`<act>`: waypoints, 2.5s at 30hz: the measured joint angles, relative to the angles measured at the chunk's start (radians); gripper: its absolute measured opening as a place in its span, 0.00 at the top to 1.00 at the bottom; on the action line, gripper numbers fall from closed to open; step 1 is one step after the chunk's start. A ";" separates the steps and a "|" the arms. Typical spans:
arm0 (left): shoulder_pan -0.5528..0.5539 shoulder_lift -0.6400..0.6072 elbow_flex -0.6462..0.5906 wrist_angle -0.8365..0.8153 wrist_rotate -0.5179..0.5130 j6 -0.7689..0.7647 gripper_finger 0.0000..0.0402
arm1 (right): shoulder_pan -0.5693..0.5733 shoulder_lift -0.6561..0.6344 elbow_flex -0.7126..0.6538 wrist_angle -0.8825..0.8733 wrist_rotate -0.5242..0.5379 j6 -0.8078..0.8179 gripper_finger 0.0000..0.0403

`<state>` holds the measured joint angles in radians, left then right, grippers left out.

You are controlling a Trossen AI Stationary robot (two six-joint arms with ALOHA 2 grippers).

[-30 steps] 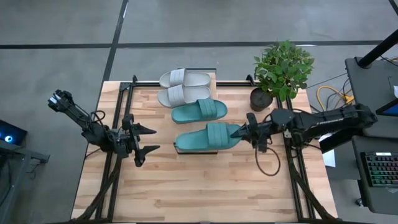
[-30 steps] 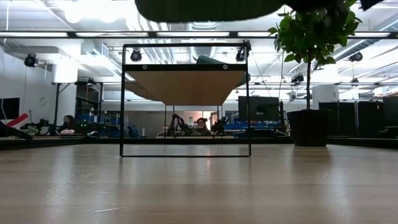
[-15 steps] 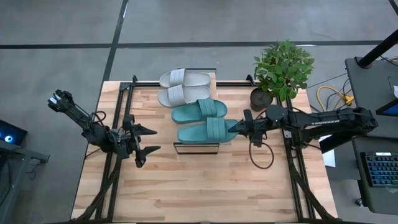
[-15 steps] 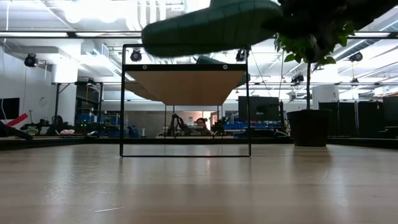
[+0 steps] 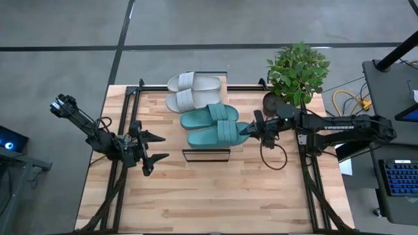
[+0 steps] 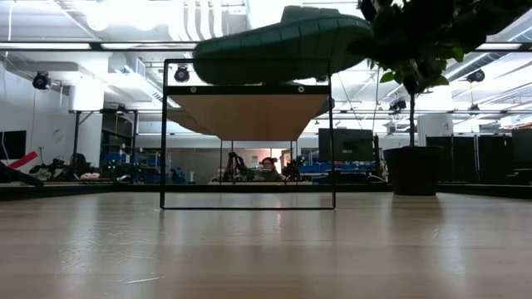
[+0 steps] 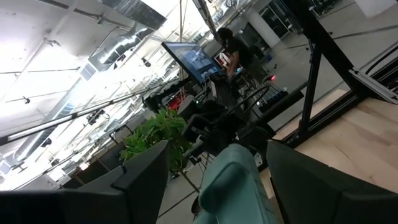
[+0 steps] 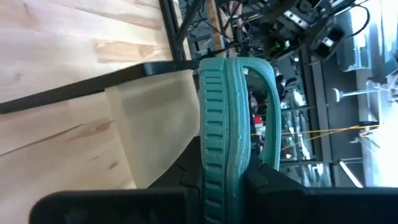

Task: Pick and place slides into the shelf
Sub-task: Put the blue slide on the shelf

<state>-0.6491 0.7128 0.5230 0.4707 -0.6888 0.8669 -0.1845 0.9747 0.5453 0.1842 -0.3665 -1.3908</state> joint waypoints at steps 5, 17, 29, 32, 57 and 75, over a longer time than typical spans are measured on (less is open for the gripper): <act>0.001 0.003 0.000 0.001 0.000 0.000 0.37 | -0.039 0.038 0.000 0.001 -0.065 0.000 0.93; 0.001 0.030 -0.001 0.020 -0.001 0.001 0.37 | -0.072 0.141 0.000 0.010 -0.131 -0.001 0.93; 0.001 0.033 0.000 0.019 -0.001 -0.032 0.37 | -0.072 0.130 0.000 0.012 -0.131 0.249 0.71; 0.001 0.033 0.000 0.019 -0.001 -0.032 0.37 | -0.072 0.131 0.000 0.011 -0.130 0.298 0.68; 0.000 0.033 -0.001 0.018 -0.001 -0.050 0.37 | -0.069 0.132 0.071 -0.191 0.017 0.762 0.43; 0.001 0.033 -0.002 0.017 0.000 -0.053 0.37 | -0.068 0.133 0.220 -0.552 0.155 1.038 0.36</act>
<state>-0.6483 0.7460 0.5213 0.4881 -0.6891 0.8143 -0.2527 1.1080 0.7651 -0.3675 -0.2110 -0.3528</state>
